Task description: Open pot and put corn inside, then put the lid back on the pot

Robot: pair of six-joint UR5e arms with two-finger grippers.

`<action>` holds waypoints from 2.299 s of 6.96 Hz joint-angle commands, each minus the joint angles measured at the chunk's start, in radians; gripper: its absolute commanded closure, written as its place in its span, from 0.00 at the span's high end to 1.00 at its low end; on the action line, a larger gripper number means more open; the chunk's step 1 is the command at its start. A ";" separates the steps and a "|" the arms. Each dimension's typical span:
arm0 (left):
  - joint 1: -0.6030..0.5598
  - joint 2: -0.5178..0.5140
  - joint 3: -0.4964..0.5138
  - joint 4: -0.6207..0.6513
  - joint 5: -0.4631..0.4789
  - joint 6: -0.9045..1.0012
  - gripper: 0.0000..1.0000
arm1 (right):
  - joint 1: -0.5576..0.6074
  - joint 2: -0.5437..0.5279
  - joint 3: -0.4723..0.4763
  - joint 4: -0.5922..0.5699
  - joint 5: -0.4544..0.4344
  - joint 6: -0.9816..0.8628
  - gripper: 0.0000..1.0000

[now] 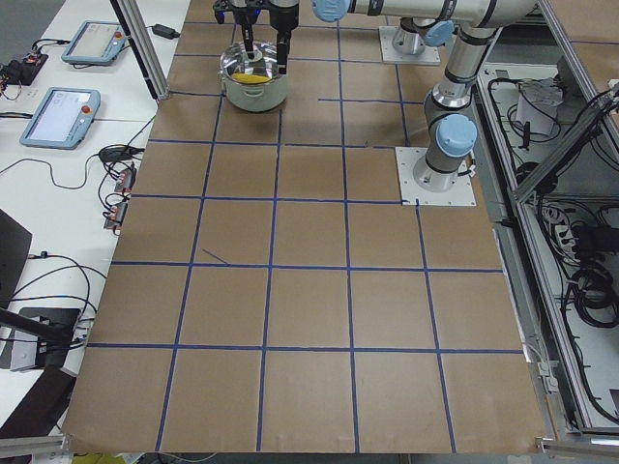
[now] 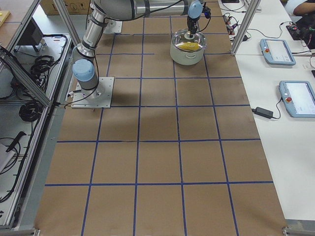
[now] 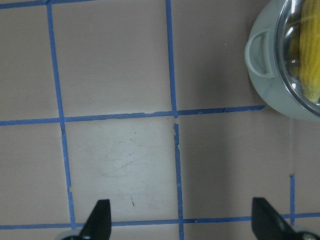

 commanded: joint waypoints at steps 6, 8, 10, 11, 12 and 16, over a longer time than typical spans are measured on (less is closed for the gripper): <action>0.000 0.000 0.000 0.000 -0.001 0.000 1.00 | -0.085 -0.066 -0.012 0.000 0.038 -0.065 0.99; 0.000 0.002 0.002 0.000 -0.001 0.000 1.00 | -0.205 -0.156 0.002 0.001 0.040 -0.264 1.00; -0.002 0.003 0.000 -0.002 -0.001 -0.002 1.00 | -0.259 -0.256 0.052 0.049 0.040 -0.282 1.00; 0.000 0.003 0.000 0.000 -0.001 -0.002 1.00 | -0.269 -0.353 0.142 0.098 0.029 -0.285 1.00; 0.000 0.003 0.000 0.000 -0.001 0.000 1.00 | -0.277 -0.470 0.269 0.100 0.032 -0.282 1.00; 0.035 0.000 0.028 -0.011 0.000 0.017 1.00 | -0.323 -0.707 0.500 0.181 0.031 -0.326 1.00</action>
